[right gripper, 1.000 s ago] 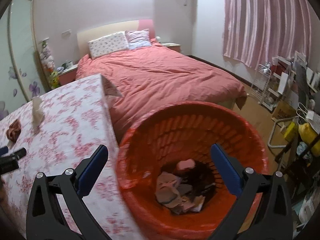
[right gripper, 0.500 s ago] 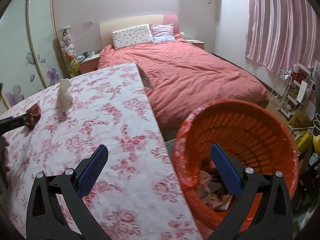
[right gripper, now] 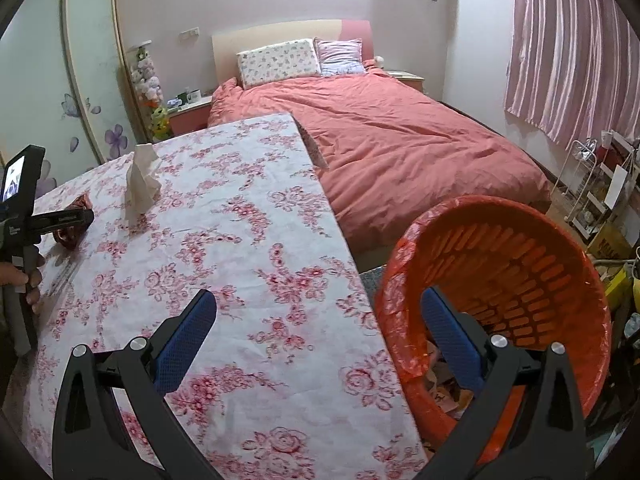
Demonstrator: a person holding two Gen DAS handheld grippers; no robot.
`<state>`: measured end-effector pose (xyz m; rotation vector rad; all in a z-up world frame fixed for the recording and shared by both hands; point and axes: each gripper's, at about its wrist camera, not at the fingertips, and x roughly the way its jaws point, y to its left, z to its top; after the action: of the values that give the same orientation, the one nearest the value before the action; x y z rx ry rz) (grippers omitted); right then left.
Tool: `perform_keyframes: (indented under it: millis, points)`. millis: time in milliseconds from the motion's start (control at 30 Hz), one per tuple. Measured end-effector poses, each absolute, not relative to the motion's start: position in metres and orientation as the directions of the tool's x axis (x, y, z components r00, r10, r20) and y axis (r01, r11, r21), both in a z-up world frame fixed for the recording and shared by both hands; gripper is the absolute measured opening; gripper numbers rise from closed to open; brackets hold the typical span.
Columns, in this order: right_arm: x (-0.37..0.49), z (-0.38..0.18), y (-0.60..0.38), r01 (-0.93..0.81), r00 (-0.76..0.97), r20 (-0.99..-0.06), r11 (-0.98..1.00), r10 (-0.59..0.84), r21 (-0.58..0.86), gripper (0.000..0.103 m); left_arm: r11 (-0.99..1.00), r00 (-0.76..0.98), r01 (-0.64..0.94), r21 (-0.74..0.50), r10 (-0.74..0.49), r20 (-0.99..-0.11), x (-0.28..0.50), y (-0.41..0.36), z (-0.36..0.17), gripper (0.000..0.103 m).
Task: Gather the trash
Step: 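Move the left tool to the brown scrunchie and close on it, then grasp the cream cloth with the right tool while the left tool holds the scrunchie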
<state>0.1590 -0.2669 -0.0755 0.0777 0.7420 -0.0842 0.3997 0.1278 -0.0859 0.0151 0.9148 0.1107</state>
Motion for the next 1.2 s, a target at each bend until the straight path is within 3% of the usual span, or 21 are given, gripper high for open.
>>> perform_keyframes:
  millis: [100, 200, 533, 967, 1200]
  points:
    - [0.161, -0.074, -0.258, 0.085, 0.736, -0.676, 0.996, -0.035, 0.041, 0.101, 0.996, 0.612, -0.073, 0.058, 0.091, -0.786, 0.391, 0.133, -0.084, 0.053]
    - [0.163, -0.072, -0.247, 0.062, 0.74, -0.673, 0.997, -0.014, 0.048, 0.101, 0.997, 0.614, -0.063, 0.043, 0.073, -0.786, 0.378, 0.141, -0.082, 0.051]
    - [0.191, -0.068, -0.189, -0.046, 0.749, -0.658, 0.997, 0.073, 0.059, 0.101, 0.998, 0.613, -0.028, 0.056, 0.062, -0.788, 0.31, 0.162, -0.082, 0.053]
    - [0.289, -0.072, -0.126, -0.09, 0.718, -0.674, 0.984, 0.172, 0.155, 0.101, 0.999, 0.606, -0.054, 0.006, 0.038, -0.794, 0.307, 0.174, -0.085, 0.059]
    - [0.309, -0.08, -0.104, -0.13, 0.699, -0.692, 0.983, 0.181, 0.127, 0.098, 0.998, 0.605, -0.057, 0.009, 0.041, -0.795, 0.309, 0.172, -0.086, 0.059]
